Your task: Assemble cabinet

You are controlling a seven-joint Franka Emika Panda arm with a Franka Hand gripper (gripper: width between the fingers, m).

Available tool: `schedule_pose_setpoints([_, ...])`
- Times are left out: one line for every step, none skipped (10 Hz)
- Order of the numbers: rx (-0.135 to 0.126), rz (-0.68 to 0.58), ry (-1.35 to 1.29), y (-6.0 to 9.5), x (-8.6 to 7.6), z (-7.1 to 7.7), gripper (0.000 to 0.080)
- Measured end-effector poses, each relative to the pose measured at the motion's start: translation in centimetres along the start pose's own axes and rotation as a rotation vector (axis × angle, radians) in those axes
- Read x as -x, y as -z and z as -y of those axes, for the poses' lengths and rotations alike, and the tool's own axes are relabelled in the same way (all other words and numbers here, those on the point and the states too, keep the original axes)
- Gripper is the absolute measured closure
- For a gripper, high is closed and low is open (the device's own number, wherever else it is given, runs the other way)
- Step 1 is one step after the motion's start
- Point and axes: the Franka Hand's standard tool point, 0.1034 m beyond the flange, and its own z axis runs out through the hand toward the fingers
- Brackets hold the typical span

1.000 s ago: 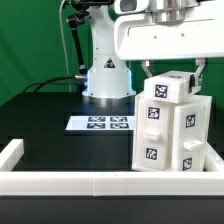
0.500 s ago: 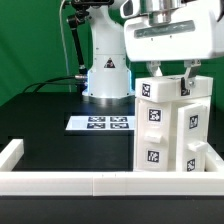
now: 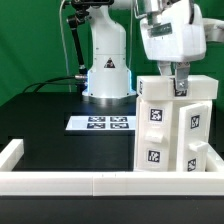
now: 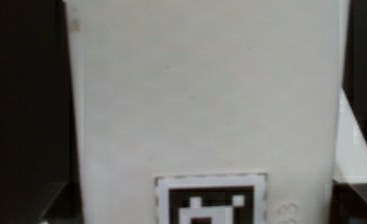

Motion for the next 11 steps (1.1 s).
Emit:
schedule_pose_setpoints([-0.008,0.001,-0.076,-0.01,0.12,0.1,0.0236])
schedule_pose_setpoints([-0.018,0.006,-0.147,0.0,0.15,0.23,0.0236])
schedule_pose_setpoints([-0.023,0.006,-0.187,-0.01,0.11,0.27,0.0236])
schedule_pose_setpoints([-0.032,0.014,-0.271,-0.01,0.16,0.38,0.0236])
schedule_pose_setpoints([-0.032,0.016,-0.301,-0.01,0.15,0.4,0.0236])
schedule_pose_setpoints([-0.033,0.019,-0.345,0.02,0.1,0.44,0.0236])
schedule_pose_setpoints([-0.033,0.027,-0.372,0.03,0.05,0.53,0.0236])
schedule_pose_setpoints([-0.033,0.035,-0.393,0.02,-0.02,0.56,0.0236])
schedule_pose_setpoints([-0.033,0.038,-0.425,0.01,0.06,0.55,0.0236])
schedule_pose_setpoints([-0.031,0.043,-0.432,-0.04,0.26,0.5,0.013])
schedule_pose_setpoints([-0.031,0.043,-0.413,-0.04,0.3,0.5,0.0041])
